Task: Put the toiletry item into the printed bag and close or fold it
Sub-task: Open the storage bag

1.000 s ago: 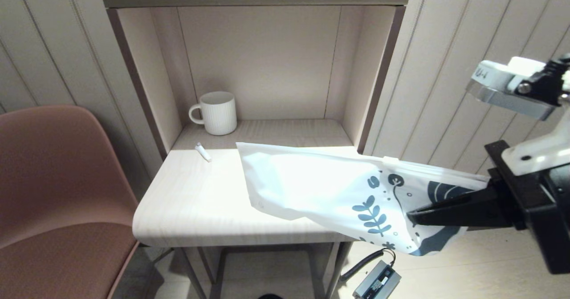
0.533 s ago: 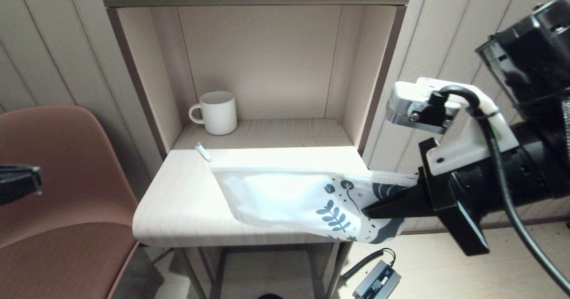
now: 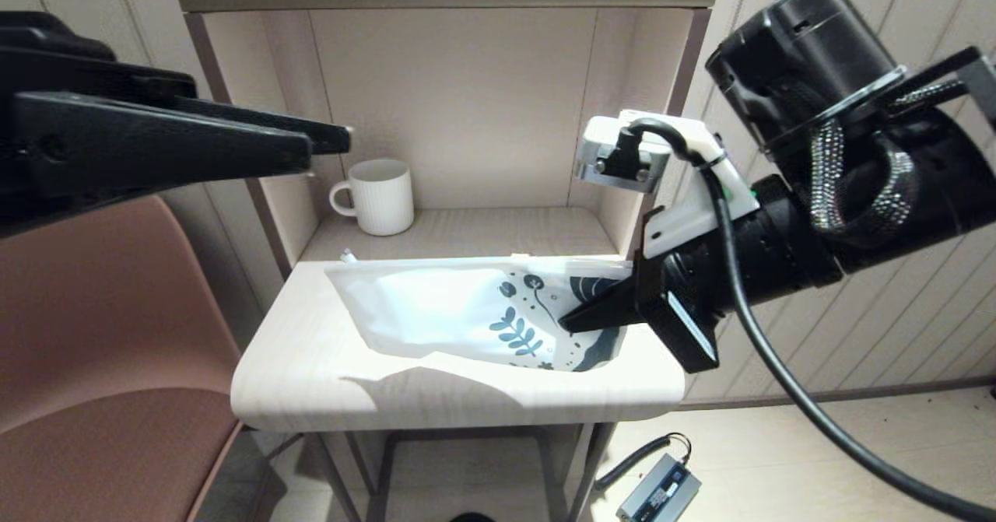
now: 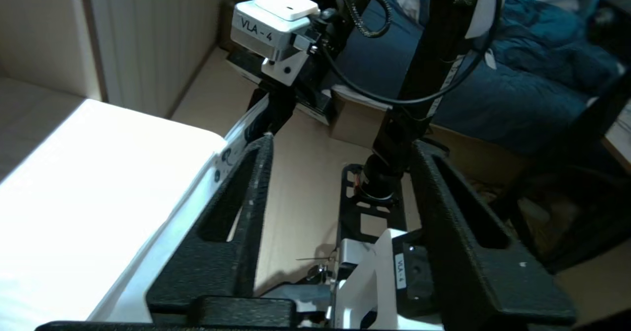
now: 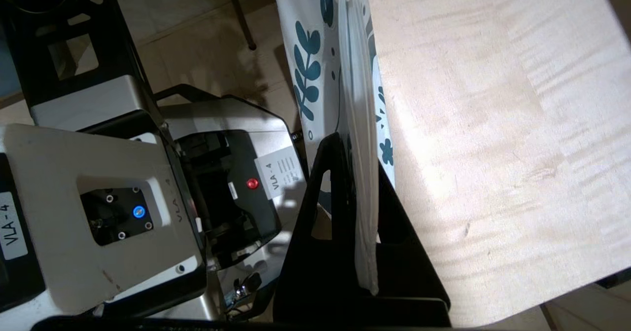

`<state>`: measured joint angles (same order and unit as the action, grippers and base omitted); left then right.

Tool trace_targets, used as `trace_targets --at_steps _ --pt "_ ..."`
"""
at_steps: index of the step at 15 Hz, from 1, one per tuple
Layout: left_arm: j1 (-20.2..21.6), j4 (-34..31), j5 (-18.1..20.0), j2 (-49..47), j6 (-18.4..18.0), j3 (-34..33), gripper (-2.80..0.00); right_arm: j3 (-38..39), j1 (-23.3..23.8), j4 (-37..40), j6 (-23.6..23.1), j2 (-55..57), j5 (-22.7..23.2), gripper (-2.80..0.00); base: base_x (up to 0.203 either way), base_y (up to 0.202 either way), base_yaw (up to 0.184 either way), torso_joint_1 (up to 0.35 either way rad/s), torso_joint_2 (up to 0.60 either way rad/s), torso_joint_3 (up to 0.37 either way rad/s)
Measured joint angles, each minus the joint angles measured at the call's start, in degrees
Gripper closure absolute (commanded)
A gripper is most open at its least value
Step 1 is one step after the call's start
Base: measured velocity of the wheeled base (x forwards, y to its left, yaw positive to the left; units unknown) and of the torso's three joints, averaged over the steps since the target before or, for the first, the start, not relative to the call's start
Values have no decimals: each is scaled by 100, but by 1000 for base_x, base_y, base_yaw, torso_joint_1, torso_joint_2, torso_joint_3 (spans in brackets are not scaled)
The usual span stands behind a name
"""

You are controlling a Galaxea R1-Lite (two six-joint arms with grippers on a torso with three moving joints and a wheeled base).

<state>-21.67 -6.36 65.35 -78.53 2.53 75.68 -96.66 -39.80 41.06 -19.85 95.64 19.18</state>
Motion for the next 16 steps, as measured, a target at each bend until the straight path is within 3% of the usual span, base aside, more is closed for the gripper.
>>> trace_targets --at_steps 2,4,6,8,10,12,16 --pt "-206 -5 -17 -438 -246 53 -280 -86 -55 -16 0 133 9 0 0 0 0 0 0 0" --pt "-310 -27 -84 -782 -834 -104 -280 -111 -111 -24 -2 220 13 0 0 0 0 0 0 0" --pt "-365 -93 -407 -1022 -1453 -87 -280 -125 -138 -32 -24 268 25 0 0 0 0 0 0 0" --pt "-531 -269 -746 -1207 -1630 251 -280 -153 -145 -35 -29 296 28 0 0 0 0 0 0 0" --pt "-725 -758 -1063 -1396 -1949 691 -280 -160 -145 -33 -30 314 41 0 0 0 0 0 0 0" --pt "-893 -1499 -1275 -1578 -2548 986 -280 -160 -143 -33 -30 322 56 0 0 0 0 0 0 0" --pt "-983 -1696 -1310 -1741 -2745 970 -280 -172 -134 -43 -31 325 56 0 0 0 0 0 0 0"
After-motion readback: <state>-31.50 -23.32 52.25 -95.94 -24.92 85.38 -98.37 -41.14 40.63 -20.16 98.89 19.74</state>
